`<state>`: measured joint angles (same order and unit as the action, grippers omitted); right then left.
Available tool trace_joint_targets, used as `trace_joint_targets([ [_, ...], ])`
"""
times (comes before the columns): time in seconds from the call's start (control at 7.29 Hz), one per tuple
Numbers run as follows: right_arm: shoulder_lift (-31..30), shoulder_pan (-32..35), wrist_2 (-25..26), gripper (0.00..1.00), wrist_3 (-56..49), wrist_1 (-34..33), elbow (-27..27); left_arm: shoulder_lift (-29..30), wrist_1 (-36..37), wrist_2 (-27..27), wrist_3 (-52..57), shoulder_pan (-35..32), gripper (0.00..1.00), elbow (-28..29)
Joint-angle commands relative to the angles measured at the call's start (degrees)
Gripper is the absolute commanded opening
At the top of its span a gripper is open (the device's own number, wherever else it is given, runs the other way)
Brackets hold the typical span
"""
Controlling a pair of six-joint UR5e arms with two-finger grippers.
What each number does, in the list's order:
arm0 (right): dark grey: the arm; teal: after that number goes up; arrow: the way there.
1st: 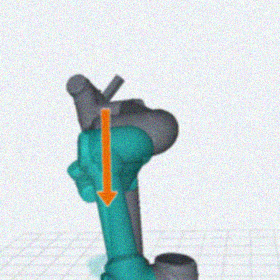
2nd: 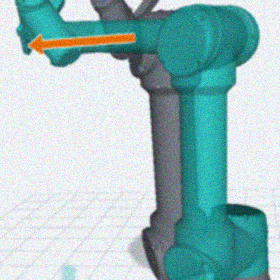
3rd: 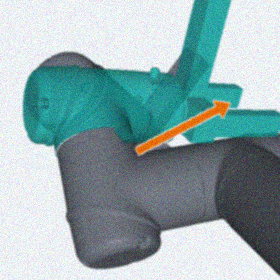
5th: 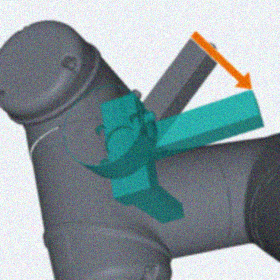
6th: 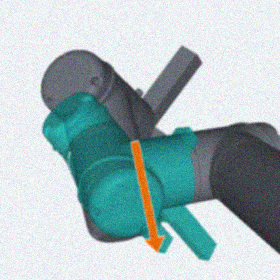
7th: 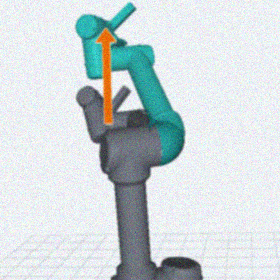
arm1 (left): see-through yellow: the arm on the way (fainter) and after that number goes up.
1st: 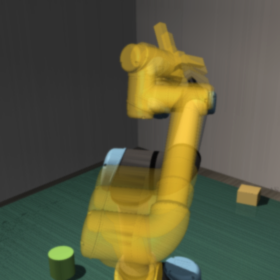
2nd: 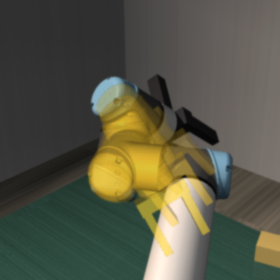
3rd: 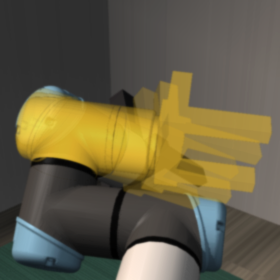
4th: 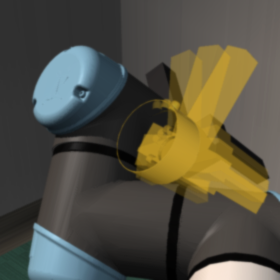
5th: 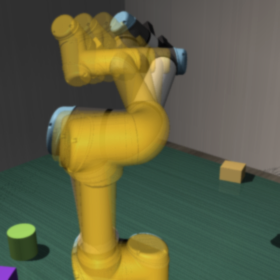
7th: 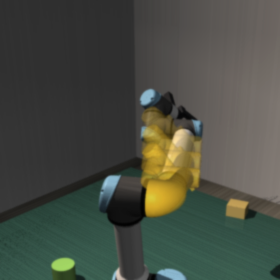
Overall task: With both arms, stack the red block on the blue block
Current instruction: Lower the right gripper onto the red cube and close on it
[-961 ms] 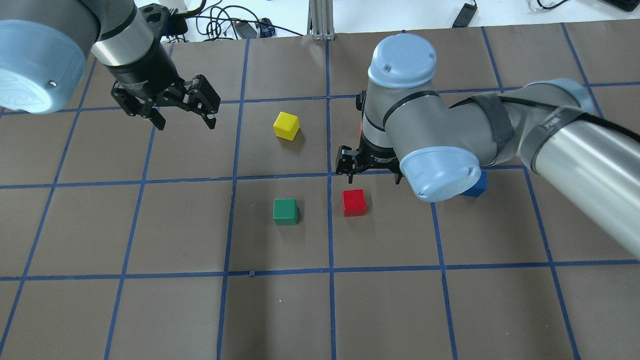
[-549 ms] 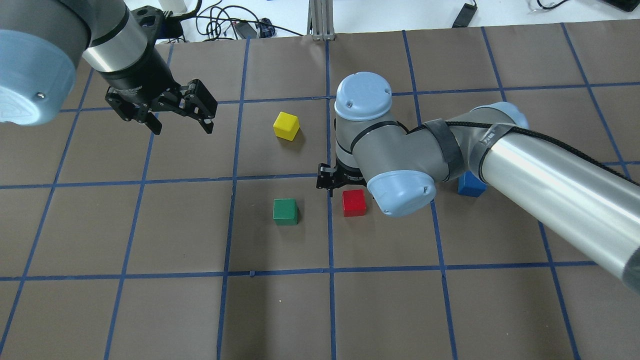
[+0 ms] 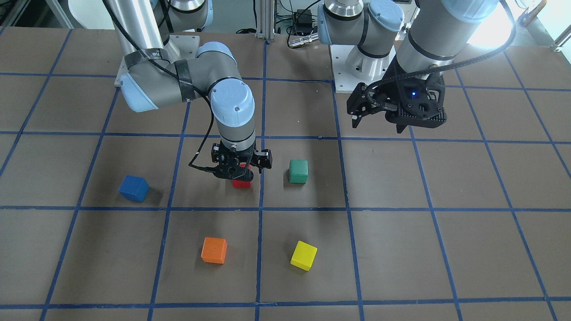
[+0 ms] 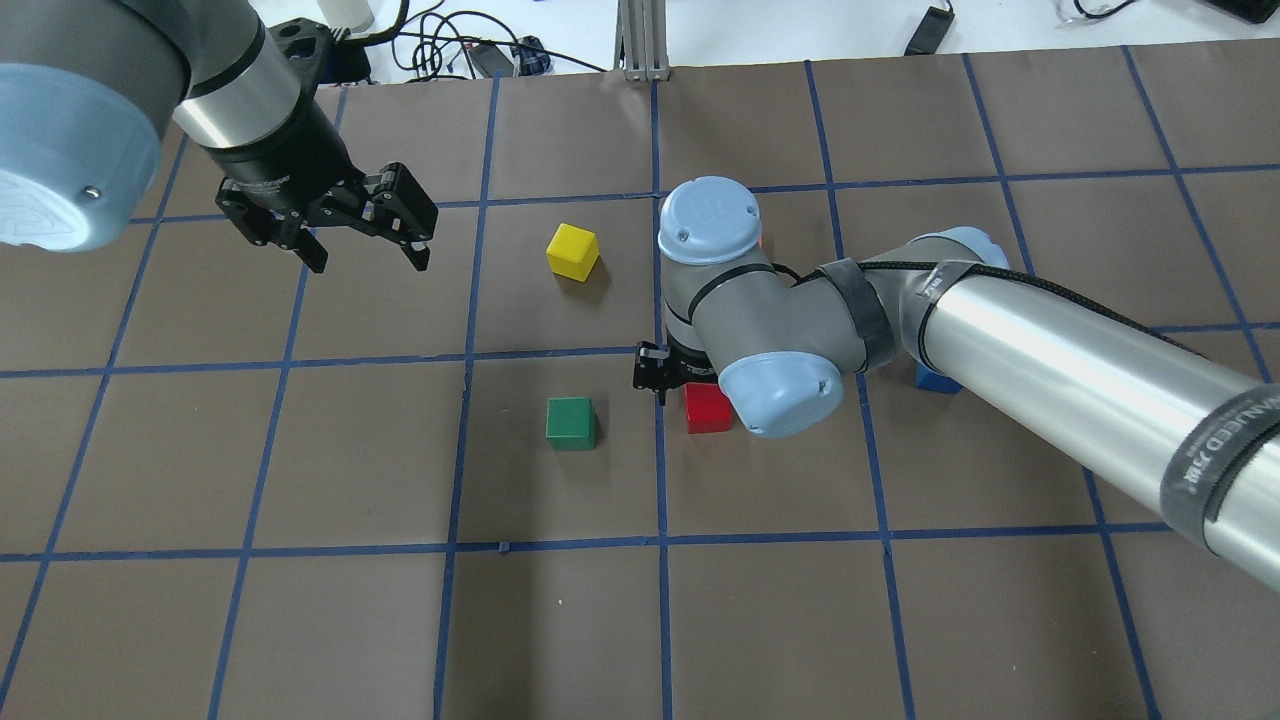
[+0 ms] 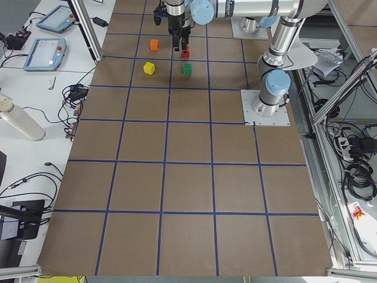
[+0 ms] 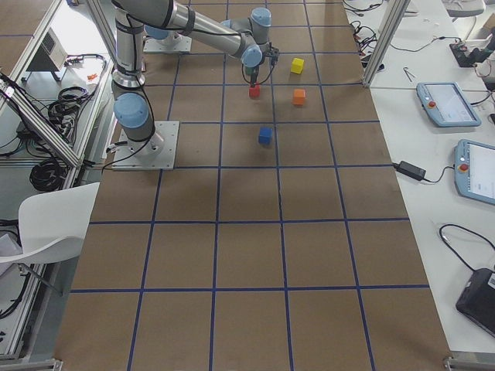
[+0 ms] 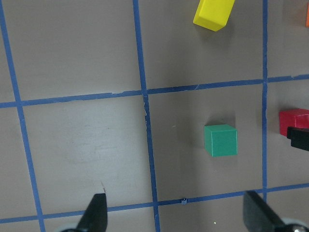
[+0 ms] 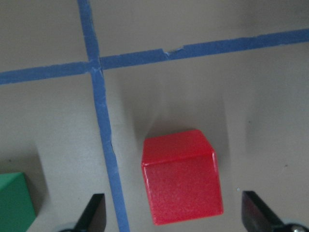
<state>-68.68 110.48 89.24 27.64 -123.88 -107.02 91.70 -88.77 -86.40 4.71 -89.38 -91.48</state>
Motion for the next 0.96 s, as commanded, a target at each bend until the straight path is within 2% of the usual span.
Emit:
trace_joint_targets([
  [0.0, 0.48, 0.0, 0.59, 1.0, -1.96, -4.33, -3.17, 0.23, 0.0, 0.0, -0.05, 0.0, 1.0, -0.02],
  [0.14, 0.48, 0.0, 0.5, 0.79, -2.41, -6.53, -3.89, 0.14, 0.0, 0.0, -0.05, 0.0, 1.0, -0.02],
  [0.27, 0.48, 0.0, 0.59, 0.45, -4.41, -6.2, -3.55, 0.14, 0.0, 0.0, 0.04, 0.0, 1.0, -0.02],
  [0.41, 0.48, 0.0, 0.67, 0.27, -5.39, -6.2, -3.37, 0.14, 0.0, 0.0, 0.12, 0.0, 1.0, -0.02],
  [0.55, -0.05, -0.26, 0.85, 0.19, -6.7, -5.94, -3.28, 0.14, 0.0, 0.0, 0.12, 0.0, 1.0, -0.02],
  [0.82, -3.72, -3.49, 4.26, 0.18, -10.38, -2.36, -3.54, 0.32, 0.0, 0.0, 0.3, 0.0, 1.0, -0.02],
])
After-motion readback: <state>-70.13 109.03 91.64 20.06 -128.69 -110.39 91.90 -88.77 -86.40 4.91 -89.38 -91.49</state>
